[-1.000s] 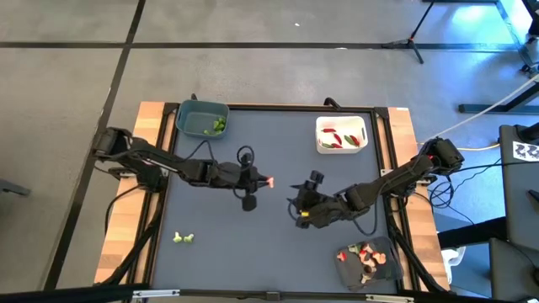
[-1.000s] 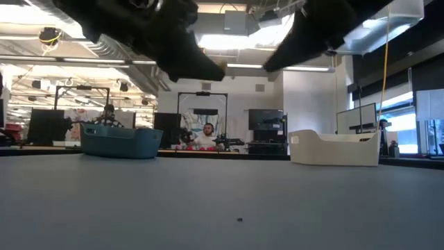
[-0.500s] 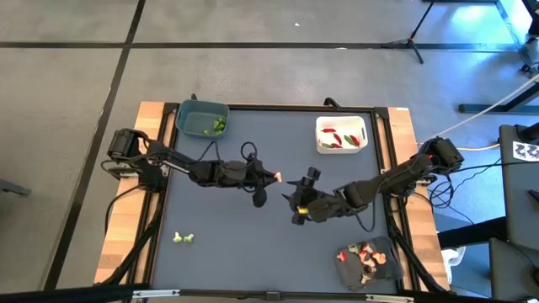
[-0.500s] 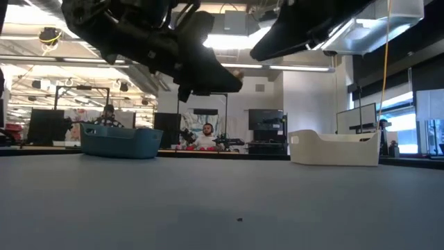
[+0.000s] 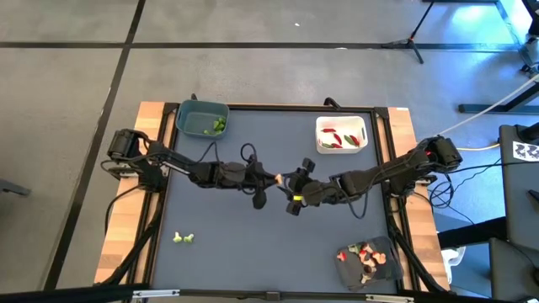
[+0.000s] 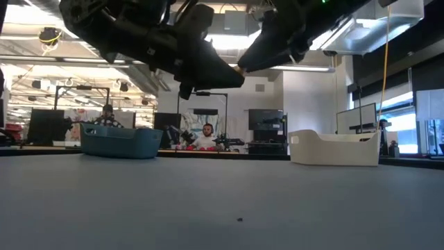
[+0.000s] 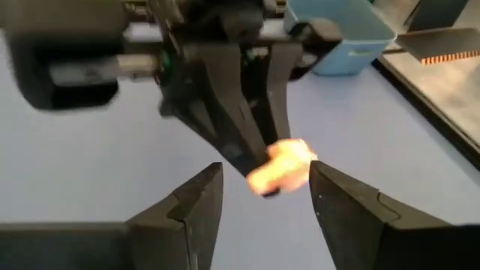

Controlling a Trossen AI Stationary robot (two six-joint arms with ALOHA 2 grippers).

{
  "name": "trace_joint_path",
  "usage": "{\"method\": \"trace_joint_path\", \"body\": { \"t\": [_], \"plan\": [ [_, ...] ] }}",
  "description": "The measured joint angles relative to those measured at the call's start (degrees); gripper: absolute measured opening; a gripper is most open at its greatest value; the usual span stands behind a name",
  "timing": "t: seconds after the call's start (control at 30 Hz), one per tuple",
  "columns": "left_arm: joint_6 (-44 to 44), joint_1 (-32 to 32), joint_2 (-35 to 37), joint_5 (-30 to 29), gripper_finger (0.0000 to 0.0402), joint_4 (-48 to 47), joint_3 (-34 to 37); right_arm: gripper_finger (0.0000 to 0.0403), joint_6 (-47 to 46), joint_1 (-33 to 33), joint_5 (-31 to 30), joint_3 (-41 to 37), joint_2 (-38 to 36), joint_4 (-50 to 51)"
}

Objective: Sort produce into baskets
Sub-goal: Put the brown mushroom into the black bin

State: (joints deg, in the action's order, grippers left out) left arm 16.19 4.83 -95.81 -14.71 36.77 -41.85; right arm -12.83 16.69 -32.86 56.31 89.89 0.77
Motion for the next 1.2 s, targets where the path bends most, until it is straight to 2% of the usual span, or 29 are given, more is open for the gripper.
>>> {"method": "trace_joint_path", "body": {
  "t": [0.13,0.43,0.63,0.8,1.03,1.13,1.2],
  "plan": [
    [-0.5,0.0,0.0,0.0,0.0034,0.2,0.0,0.0178,0.3,0.0,-1.8,0.0,0.0,-1.2],
    [-1.3,0.1,0.0,-0.2,0.0034,1.7,0.0,0.0058,1.3,-0.3,-2.1,0.0,0.0,-1.0],
    [-1.6,0.1,0.0,-0.3,0.0034,2.4,0.1,0.0009,1.4,-0.3,-2.2,0.0,0.0,-0.7],
    [-1.7,0.1,0.0,-0.3,0.0050,2.6,0.1,0.0006,2.4,-0.2,-2.3,0.0,0.0,-0.7],
    [-3.1,0.2,0.3,0.9,0.0135,0.7,-0.1,0.0002,2.5,2.2,-0.5,0.0,-3.3,1.6],
    [-2.9,0.2,0.3,0.8,0.0158,-2.5,-0.1,0.0007,-0.4,4.7,2.7,0.0,-6.8,5.2],
    [-2.9,0.1,0.3,0.7,0.0166,-3.8,-0.1,0.0008,-3.9,6.2,6.9,0.0,-9.2,8.3]
  ]
}}
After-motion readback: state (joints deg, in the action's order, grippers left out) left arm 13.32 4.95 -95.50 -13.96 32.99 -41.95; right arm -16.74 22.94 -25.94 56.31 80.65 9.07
